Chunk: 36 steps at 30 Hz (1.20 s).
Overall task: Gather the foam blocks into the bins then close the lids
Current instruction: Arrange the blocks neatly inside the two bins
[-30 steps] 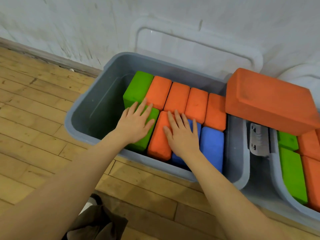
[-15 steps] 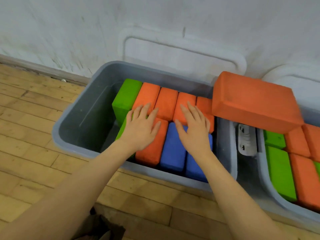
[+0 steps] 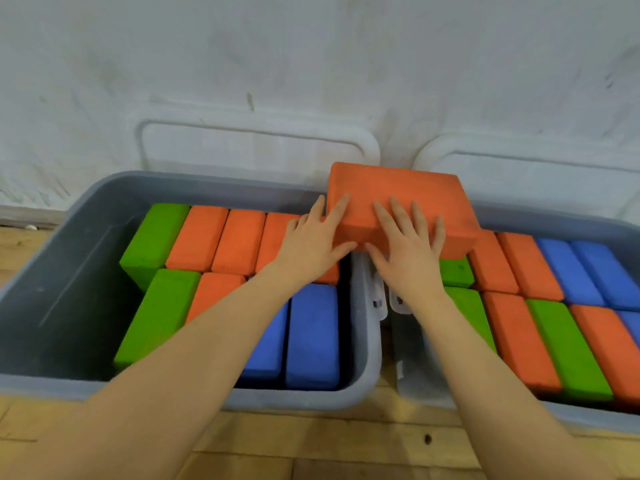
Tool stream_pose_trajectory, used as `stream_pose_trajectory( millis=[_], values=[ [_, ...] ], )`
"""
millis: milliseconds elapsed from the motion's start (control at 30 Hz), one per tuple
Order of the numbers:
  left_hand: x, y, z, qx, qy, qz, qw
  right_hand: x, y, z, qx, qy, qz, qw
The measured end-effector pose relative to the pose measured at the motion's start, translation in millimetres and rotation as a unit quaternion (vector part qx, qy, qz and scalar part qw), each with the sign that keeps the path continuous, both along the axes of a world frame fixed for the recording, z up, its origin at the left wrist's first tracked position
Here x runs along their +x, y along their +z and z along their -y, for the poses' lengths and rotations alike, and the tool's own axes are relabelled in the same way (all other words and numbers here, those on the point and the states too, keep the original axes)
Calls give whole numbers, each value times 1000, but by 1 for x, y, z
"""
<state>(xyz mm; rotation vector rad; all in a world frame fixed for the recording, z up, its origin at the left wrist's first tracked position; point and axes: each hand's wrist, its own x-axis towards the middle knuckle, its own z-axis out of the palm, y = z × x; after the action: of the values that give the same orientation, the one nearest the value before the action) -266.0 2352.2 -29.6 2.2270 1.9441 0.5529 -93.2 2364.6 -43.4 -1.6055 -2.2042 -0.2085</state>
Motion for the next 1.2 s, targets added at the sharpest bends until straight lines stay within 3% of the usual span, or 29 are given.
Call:
stream_pose_trajectory(
  millis=[200, 500, 800, 1033, 1200],
  values=[
    [3, 2, 3, 47, -41, 143, 988, 1, -2, 1, 83, 5, -11, 996],
    [-50, 84, 77, 140, 16, 134, 981, -60, 55, 40, 159, 95, -144, 972],
    [-131, 133, 152, 177, 119, 15, 977, -161, 102, 90, 48, 253, -250, 933],
    [-218, 124, 160, 198, 105, -5, 975, -242, 93, 103, 17, 268, -262, 927],
    [-281, 115, 170, 214, 52, 7, 975, -295, 85, 123, 12, 218, -266, 939]
  ],
)
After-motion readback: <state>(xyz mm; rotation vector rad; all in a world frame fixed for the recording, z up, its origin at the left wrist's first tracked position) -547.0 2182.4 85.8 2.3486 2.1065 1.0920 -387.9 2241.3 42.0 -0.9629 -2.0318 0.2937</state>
